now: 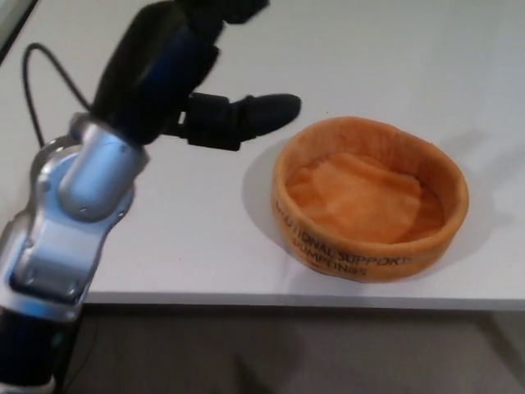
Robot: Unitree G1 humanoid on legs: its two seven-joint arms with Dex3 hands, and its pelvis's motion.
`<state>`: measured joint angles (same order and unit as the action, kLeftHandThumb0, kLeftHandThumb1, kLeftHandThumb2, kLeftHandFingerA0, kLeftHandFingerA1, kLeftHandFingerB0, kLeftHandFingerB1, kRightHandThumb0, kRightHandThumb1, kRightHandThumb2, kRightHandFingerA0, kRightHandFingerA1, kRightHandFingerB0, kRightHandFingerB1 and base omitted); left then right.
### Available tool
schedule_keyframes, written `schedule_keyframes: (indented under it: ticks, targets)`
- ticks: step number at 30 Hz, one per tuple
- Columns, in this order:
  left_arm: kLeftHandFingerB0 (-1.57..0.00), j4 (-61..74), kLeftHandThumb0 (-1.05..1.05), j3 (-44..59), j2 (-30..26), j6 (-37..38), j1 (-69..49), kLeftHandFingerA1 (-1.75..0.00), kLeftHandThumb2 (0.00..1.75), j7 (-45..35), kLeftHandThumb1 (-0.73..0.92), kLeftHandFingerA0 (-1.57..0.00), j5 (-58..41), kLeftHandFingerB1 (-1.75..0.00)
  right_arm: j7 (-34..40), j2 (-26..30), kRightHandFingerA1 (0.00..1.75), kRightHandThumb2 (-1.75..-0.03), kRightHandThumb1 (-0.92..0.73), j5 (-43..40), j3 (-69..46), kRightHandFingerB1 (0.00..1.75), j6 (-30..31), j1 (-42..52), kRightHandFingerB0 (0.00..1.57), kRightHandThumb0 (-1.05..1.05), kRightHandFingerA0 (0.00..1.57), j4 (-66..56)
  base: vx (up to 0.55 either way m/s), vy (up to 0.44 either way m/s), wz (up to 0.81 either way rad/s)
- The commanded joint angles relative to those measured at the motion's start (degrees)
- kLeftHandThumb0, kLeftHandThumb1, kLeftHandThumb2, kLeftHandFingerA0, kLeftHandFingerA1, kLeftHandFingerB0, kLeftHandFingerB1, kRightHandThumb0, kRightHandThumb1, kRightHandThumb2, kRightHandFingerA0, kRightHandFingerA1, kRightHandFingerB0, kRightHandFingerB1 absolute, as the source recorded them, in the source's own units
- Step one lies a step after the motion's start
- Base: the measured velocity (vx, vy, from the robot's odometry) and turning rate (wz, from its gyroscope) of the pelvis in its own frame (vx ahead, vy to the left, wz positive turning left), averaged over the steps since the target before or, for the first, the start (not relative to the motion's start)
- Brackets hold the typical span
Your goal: A soft plate is kept in the center of the table close to the robot and the robot uses its left hand to pick up the plate, turns it upside down and places it back on the table
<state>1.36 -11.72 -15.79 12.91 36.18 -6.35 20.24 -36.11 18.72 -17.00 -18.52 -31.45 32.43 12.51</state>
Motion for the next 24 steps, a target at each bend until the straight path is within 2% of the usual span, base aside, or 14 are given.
schedule_keyframes:
  ticks: [1, 5, 6, 7, 8, 10, 11, 12, 15, 16, 20, 21, 22, 24]
  targets:
    - [-0.23, -6.14, -1.03, -5.10, -2.12, -2.64, 4.23, -0.37, 0.67, -0.66, 0.85, -0.22, 10.60, -0.28, 0.49, 1.39, 0.46, -1.11, -0.71, -0.05, -0.62, 0.28, 1.24, 0.03, 0.00, -0.75, 0.10, -1.01, 0.00, 0.000, 0.00]
    - [-0.23, -10.55, -1.04, -7.37, -2.32, -1.68, 6.25, -0.38, 0.67, 0.11, 0.83, -0.24, 12.34, -0.28, 0.18, 1.68, 0.47, -1.12, -0.73, -0.23, -0.71, 0.25, 1.23, -0.82, 0.00, -0.78, 0.12, -0.63, 0.00, 0.000, 0.00]
    - [-0.15, -12.47, -0.98, -8.61, -2.32, -1.50, 6.92, -0.48, 1.08, 0.48, 0.62, -0.21, 13.59, -0.38, 0.32, 1.80, 0.46, -1.10, -0.71, -0.28, -0.72, 0.28, 1.91, -0.64, 0.00, -0.74, 0.10, -1.32, 0.00, 0.000, 0.00]
    - [-0.15, -13.05, -0.98, -9.05, -2.39, -1.27, 7.06, -0.48, 1.08, 0.71, 0.62, -0.21, 14.02, -0.38, 0.47, 1.84, 0.46, -1.10, -0.71, -0.28, -0.75, 0.28, 2.30, -0.36, 0.00, -0.74, 0.10, -1.82, 0.00, 0.000, 0.00]
    - [-0.26, -13.96, -1.03, -9.67, -2.45, -0.97, 7.38, -0.37, 0.66, 1.15, 0.82, -0.27, 14.63, -0.29, 0.63, 1.92, 0.47, -1.12, -0.74, -0.13, -0.78, 0.25, 2.49, -0.18, 0.00, -0.79, 0.12, -2.32, 0.00, 0.000, 0.00]
    - [-0.27, -15.41, -1.02, -10.71, -2.40, -0.78, 7.82, -0.37, 0.66, 1.57, 0.81, -0.27, 15.64, -0.29, 0.61, 2.00, 0.47, -1.12, -0.74, -0.19, -0.85, 0.25, 2.67, -0.01, 0.00, -0.78, 0.12, -2.78, 0.00, 0.000, 0.00]
    - [-0.16, -17.40, -0.96, -11.94, -2.38, -0.06, 8.46, -0.47, 1.05, 1.74, 0.60, -0.23, 16.54, -0.39, 0.53, 2.16, 0.47, -1.12, -0.76, -0.34, -0.97, 0.23, 2.86, -0.12, 0.00, -0.81, 0.12, -2.94, 0.00, 0.000, 0.00]
    - [-0.16, -18.33, -0.96, -12.50, -2.39, 0.29, 8.80, -0.47, 1.05, 1.92, 0.60, -0.23, 16.89, -0.39, 0.51, 2.22, 0.47, -1.12, -0.76, -0.39, -1.02, 0.23, 2.98, -0.16, 0.00, -0.81, 0.12, -3.02, 0.00, 0.000, 0.00]
    - [-0.26, -19.85, -1.02, -14.28, -2.61, 0.24, 9.18, -0.38, 0.66, 1.97, 0.81, -0.27, 18.68, -0.28, 0.50, 2.26, 0.47, -1.12, -0.75, -0.55, -1.01, 0.25, 3.54, 0.05, 0.00, -0.79, 0.12, -3.56, 0.00, 0.000, 0.00]
    - [-0.26, -20.47, -1.03, -15.19, -2.46, -0.14, 9.01, -0.38, 0.65, 1.96, 0.80, -0.28, 19.47, -0.28, 0.43, 2.28, 0.32, -0.71, -0.92, -0.54, -1.00, 0.21, 3.48, -0.08, 0.06, -0.79, 0.15, -3.55, 0.00, 0.000, 0.00]
    - [-0.25, -21.35, -1.04, -17.77, -2.02, -1.03, 8.71, -0.37, 0.64, 0.85, 0.77, -0.28, 21.52, -0.28, 0.71, 2.36, 0.34, -0.74, -0.92, 0.25, -0.90, 0.19, 3.19, -0.55, 0.11, -0.84, 0.16, -3.30, 0.00, 0.000, 0.00]
    - [-0.13, -21.79, -1.01, -18.50, -1.81, -1.33, 9.02, -0.46, 1.04, 0.54, 0.58, -0.21, 22.17, -0.35, 0.59, 2.44, 0.35, -0.74, -0.92, -0.12, -0.99, 0.19, 3.62, -0.64, 0.07, -0.81, 0.17, -3.40, 0.00, 0.000, 0.00]
    - [-0.17, -22.17, -1.02, -19.19, -1.70, -1.24, 9.12, -0.46, 1.04, 0.42, 0.57, -0.24, 22.64, -0.37, 0.61, 2.39, 0.46, -1.08, -0.76, -0.20, -1.04, 0.27, 3.58, -0.71, 0.05, -0.81, 0.11, -3.33, 0.00, 0.000, 0.00]
    - [-0.20, -23.10, -1.03, -20.77, -1.50, -0.80, 9.45, -0.46, 1.03, 0.44, 0.58, -0.24, 23.87, -0.38, 0.65, 2.42, 0.46, -1.08, -0.76, -0.25, -1.15, 0.26, 3.59, -0.93, 0.05, -0.81, 0.11, -3.21, 0.00, 0.000, 0.00]
